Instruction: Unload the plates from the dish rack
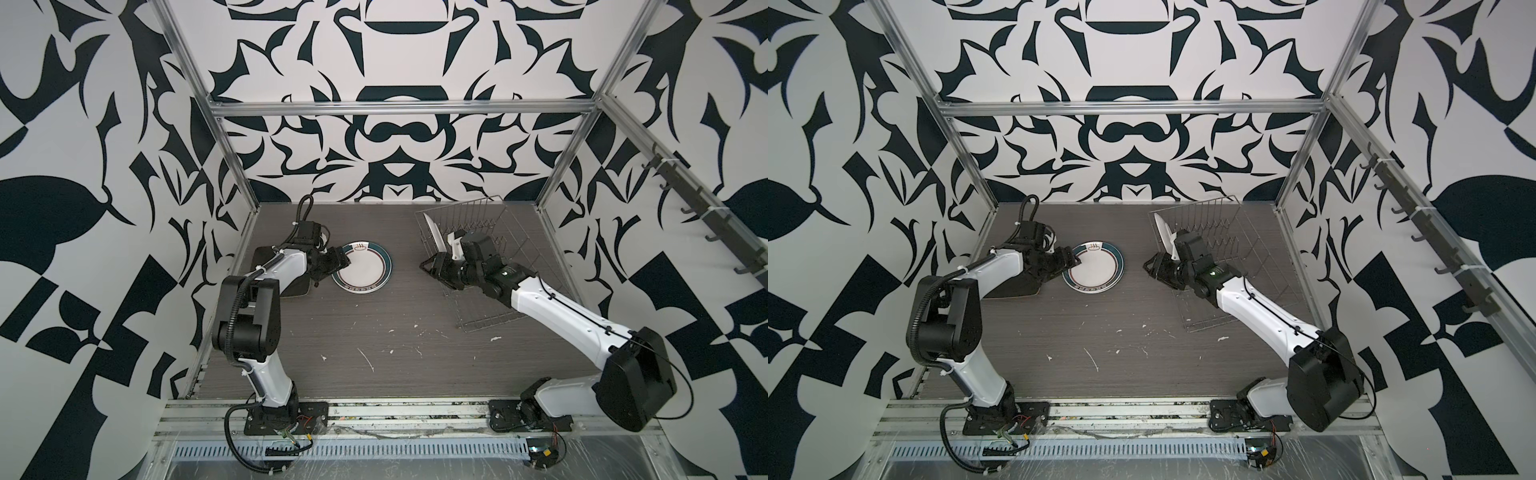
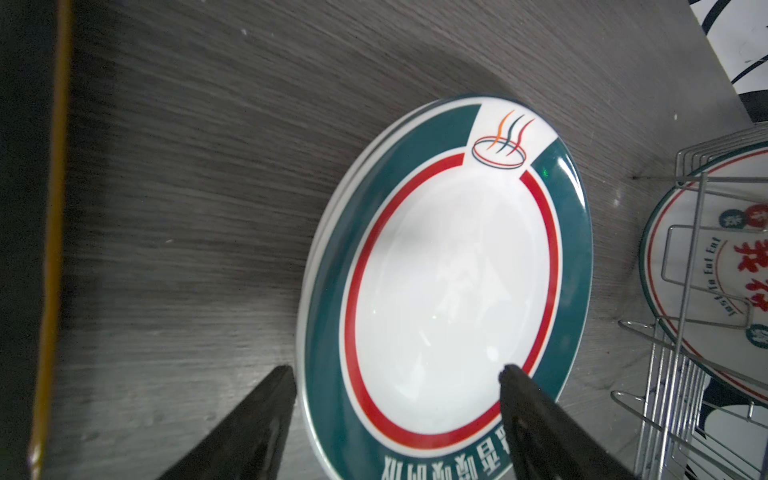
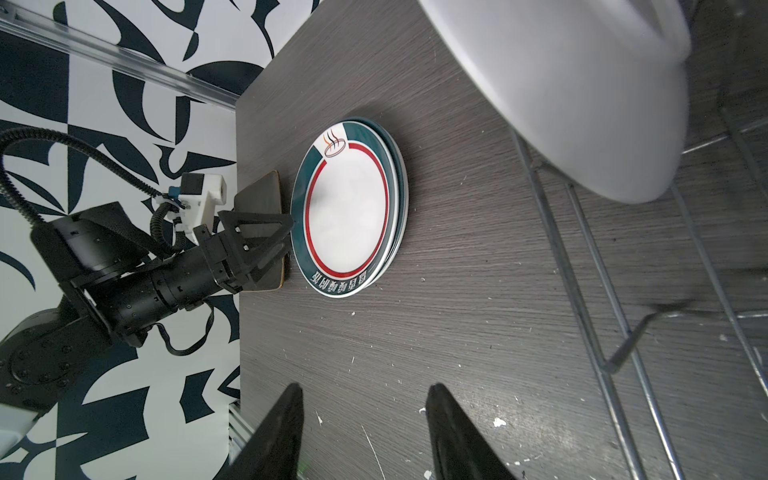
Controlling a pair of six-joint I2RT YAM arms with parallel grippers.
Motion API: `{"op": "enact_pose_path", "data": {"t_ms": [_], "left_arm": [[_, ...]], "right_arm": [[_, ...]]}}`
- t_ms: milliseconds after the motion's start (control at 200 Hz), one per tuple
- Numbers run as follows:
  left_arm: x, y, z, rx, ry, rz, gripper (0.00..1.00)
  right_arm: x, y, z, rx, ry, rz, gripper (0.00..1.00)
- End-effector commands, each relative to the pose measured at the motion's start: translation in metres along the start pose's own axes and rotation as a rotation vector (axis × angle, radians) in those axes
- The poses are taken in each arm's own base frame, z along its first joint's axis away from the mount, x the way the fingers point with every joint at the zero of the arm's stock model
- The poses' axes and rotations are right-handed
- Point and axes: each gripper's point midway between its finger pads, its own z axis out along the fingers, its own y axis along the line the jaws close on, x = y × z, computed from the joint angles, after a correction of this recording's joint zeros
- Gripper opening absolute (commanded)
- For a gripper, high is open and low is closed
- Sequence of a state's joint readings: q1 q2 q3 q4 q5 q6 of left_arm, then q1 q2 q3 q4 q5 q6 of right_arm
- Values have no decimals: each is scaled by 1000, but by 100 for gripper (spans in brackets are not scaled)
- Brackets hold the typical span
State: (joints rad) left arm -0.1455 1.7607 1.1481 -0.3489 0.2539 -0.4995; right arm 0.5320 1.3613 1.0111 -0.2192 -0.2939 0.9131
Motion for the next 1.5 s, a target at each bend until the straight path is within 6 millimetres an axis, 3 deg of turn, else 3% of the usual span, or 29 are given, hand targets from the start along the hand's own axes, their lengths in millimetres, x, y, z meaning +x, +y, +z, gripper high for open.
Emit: {"op": "enact_pose_path", "data": {"t_ms": [0,260,495,675,810,925,1130,1495], "left_arm": [[-4,-8,-13,12,-28,20,81],[-4,-9,-33,31,-133,39,82],[1,-22,-47,124,-182,28,83],[11,-34,-50,206,-150,2,83],[18,-44,-50,257,-140,-6,83],[24,-54,-50,275,-127,7,83],[31,-60,-45,308,-109,-1,84],[36,-61,-54,307,-113,34,84]], "right_arm": [[-14,22,-20,-46,-66,-53,52],[-38,20,-37,92,-137,-186,52],[-52,-1,-47,279,-168,-275,52],[-64,-18,-55,489,-231,-369,62],[-64,-27,-49,669,-242,-491,69],[-73,-22,-49,806,-283,-577,73],[-83,-10,-27,874,-293,-665,74],[-109,-3,7,1022,-290,-755,50]]}}
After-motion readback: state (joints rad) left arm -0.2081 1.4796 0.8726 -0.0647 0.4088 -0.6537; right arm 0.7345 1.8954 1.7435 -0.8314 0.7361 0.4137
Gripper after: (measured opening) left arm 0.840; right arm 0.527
